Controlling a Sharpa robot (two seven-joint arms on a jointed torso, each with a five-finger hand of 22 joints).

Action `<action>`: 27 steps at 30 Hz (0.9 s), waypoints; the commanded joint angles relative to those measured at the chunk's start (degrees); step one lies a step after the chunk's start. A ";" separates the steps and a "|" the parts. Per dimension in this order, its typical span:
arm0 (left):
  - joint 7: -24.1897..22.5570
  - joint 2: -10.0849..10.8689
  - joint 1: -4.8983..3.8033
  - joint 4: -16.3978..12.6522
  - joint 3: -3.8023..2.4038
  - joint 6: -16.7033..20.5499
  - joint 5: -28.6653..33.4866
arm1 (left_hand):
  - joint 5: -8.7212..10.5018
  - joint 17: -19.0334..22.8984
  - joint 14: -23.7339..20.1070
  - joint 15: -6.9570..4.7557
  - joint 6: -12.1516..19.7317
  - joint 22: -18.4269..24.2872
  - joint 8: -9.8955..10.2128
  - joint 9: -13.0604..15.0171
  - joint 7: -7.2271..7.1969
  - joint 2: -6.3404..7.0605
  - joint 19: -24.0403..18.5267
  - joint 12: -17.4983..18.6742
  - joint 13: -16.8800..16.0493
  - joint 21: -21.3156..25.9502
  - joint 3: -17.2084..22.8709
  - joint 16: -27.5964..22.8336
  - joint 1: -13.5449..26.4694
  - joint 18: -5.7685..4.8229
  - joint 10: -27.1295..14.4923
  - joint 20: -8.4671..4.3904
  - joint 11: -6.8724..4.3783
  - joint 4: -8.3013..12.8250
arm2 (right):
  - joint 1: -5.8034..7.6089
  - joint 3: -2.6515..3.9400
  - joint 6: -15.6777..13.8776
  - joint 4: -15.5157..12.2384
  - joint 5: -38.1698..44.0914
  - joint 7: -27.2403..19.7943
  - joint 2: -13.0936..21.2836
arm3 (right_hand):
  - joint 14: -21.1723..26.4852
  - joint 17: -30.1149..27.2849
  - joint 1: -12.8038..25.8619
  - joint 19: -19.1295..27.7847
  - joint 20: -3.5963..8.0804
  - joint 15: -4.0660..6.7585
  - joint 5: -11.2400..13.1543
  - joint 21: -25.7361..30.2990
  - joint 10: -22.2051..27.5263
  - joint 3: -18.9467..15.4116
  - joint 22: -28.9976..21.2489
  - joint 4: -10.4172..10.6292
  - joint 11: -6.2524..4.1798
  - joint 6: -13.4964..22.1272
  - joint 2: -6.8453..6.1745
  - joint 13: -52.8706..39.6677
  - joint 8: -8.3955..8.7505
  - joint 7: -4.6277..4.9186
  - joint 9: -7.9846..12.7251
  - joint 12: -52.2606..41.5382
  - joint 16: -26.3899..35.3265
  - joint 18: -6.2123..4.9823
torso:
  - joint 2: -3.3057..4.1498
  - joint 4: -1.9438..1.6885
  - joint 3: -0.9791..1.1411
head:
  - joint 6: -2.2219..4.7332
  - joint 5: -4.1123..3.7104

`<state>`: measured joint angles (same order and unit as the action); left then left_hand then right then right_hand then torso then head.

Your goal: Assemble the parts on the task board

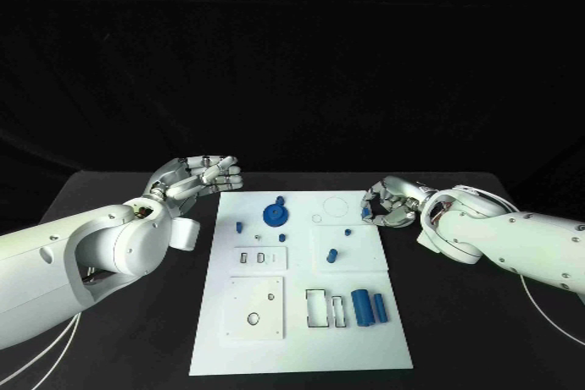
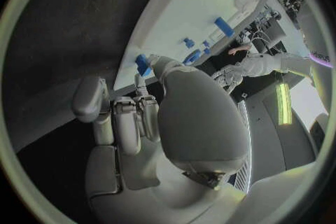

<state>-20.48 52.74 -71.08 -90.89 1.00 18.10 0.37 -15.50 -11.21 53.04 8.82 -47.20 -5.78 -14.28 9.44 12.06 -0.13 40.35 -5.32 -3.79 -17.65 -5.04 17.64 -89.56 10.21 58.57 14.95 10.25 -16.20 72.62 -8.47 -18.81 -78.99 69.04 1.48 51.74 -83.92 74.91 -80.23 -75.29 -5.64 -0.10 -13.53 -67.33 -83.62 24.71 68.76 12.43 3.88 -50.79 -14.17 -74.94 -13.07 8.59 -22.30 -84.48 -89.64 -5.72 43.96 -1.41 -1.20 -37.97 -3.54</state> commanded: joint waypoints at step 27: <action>-0.30 0.03 -0.03 -0.18 -0.04 -0.81 -0.19 | 0.35 -0.08 -0.42 -0.10 0.39 0.09 0.33 0.06 0.62 -0.50 0.05 0.35 -0.06 0.27 -0.41 -0.30 0.07 0.30 -0.15 0.34 0.36 0.06 | -0.09 -0.01 -1.26 -0.47 2.30 1.64 -0.17 | -5.82 13.94 0.88 -0.71 1.16 1.30 1.30 -0.23 -1.66 3.40 0.80 -1.24 -1.60 -5.31 1.76 -8.71 -2.99 -1.94 -1.50 -1.15 -0.05 -0.25 | 0.03 -0.02 0.00 | -0.12 0.00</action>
<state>-20.47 52.83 -71.08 -90.94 1.00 18.11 0.36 -15.50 -11.20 53.04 8.82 -47.20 -5.74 -14.28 9.42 12.06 -0.13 40.35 -5.32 -3.78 -17.65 -5.04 17.64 -89.56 10.20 58.57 14.95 10.25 -16.20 72.58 -8.47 -19.03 -79.27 69.79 2.28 51.59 -83.93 74.90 -79.25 -76.04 -4.90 0.75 -12.50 -67.33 -84.04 27.70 69.49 11.15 2.65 -55.75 -13.18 -74.93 -15.77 6.69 -23.60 -85.32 -89.64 -5.73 44.01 -1.41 -1.19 -38.10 -3.48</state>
